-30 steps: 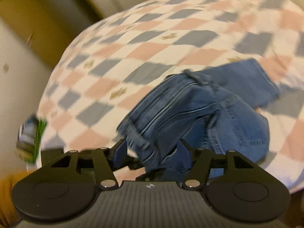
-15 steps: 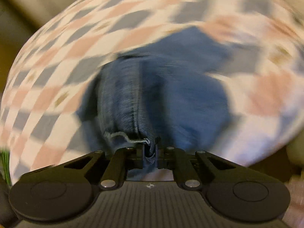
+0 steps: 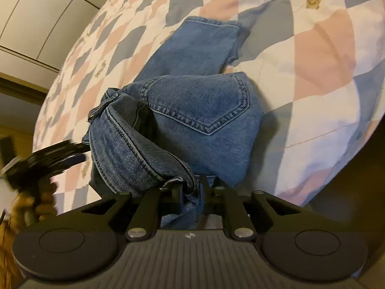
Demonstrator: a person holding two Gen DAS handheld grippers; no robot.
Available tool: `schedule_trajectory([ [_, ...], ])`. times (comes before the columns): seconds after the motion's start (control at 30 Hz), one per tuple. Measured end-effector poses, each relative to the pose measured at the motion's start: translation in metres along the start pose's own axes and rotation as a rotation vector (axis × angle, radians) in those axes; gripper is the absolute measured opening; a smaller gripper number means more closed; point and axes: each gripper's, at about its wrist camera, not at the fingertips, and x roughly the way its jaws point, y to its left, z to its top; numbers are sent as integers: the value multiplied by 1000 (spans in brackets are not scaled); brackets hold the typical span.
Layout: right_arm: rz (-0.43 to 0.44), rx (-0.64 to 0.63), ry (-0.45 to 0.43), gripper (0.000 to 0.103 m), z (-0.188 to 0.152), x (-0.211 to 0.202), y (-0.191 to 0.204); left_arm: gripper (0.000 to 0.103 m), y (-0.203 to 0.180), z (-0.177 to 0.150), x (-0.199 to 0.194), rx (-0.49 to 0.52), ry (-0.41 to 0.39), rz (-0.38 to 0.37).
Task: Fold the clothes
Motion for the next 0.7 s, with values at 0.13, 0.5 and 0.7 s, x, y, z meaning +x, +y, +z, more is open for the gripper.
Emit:
schedule_trajectory([
  [0.13,-5,-130,-3,24,-6,1,17,10,7,-3,23,-46,44,12],
  [0.5,34,-491,-89,7,-16,-2,93,4,53,-25,-30,-182,-83,-152],
  [0.7,235,-398,-249,7,49,-67,150,4,103,-33,-114,-335,-256,-209],
])
